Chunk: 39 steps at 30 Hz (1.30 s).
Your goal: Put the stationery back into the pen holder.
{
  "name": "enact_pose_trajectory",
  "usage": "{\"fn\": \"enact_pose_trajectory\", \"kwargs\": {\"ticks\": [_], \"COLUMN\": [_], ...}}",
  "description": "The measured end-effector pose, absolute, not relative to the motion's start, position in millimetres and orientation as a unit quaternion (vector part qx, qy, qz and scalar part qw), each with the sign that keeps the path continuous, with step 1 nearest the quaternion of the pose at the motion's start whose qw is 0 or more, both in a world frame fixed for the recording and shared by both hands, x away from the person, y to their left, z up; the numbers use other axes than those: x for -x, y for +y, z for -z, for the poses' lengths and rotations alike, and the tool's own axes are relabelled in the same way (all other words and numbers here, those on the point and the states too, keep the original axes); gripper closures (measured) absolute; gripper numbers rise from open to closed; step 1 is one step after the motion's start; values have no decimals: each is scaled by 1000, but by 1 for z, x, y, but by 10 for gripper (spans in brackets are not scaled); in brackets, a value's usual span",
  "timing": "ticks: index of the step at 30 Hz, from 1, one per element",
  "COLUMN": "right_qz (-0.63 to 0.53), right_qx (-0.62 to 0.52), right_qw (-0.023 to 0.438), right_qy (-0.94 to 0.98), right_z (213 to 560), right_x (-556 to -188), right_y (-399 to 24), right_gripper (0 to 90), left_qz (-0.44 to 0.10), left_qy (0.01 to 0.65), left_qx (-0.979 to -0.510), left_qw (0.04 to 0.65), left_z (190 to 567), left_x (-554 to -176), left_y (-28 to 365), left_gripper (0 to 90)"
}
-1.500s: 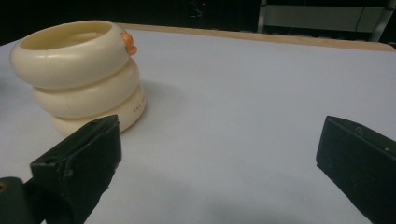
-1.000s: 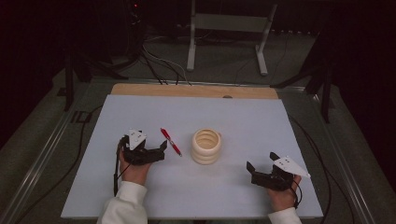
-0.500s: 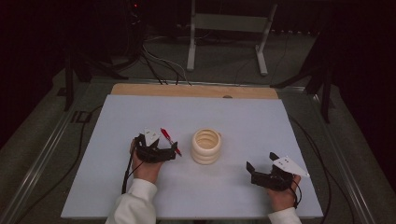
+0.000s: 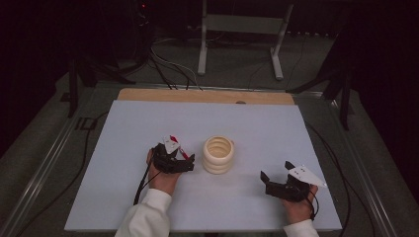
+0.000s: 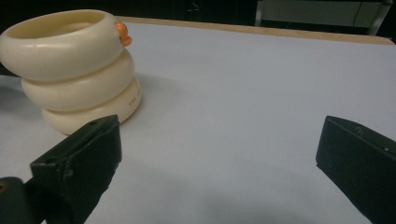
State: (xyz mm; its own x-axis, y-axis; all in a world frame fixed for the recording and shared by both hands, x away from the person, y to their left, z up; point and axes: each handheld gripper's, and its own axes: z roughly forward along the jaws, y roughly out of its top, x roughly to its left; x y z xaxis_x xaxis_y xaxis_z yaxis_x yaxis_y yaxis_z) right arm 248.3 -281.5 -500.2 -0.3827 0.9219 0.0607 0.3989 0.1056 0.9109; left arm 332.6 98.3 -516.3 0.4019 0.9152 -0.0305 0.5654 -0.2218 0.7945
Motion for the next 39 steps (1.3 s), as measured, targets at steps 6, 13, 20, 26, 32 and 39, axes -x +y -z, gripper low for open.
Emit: {"fn": "enact_pose_trajectory", "kwargs": {"ticks": [6, 13, 20, 26, 32, 39], "right_qz": [-465, -464, -463, -463, -462, -461], "right_qx": [-480, -480, -481, -482, -481, -481], "right_qw": [282, 282, 283, 283, 283, 283], "right_qy": [689, 689, 689, 688, 689, 690], "right_z": [500, 501, 501, 501, 501, 501], "right_x": [-249, -249, -249, -249, -249, -249], "right_y": [-282, -282, -282, -283, -282, -282], "right_gripper": [5, 5, 5, 5, 5, 5], "left_qz": [-217, -205, -195, -207, -207, -206], "left_qy": [496, 493, 502, 496, 500, 523], "left_qx": [-755, -767, -773, -781, -779, -767], "left_qw": [368, 357, 336, 317, 317, 310], "left_z": [521, 524, 528, 529, 526, 523], "left_x": [-335, -335, -334, -330, -327, -327], "left_y": [94, 86, 78, 75, 78, 86], "left_gripper": [12, 13, 61, 214, 413, 651]}}
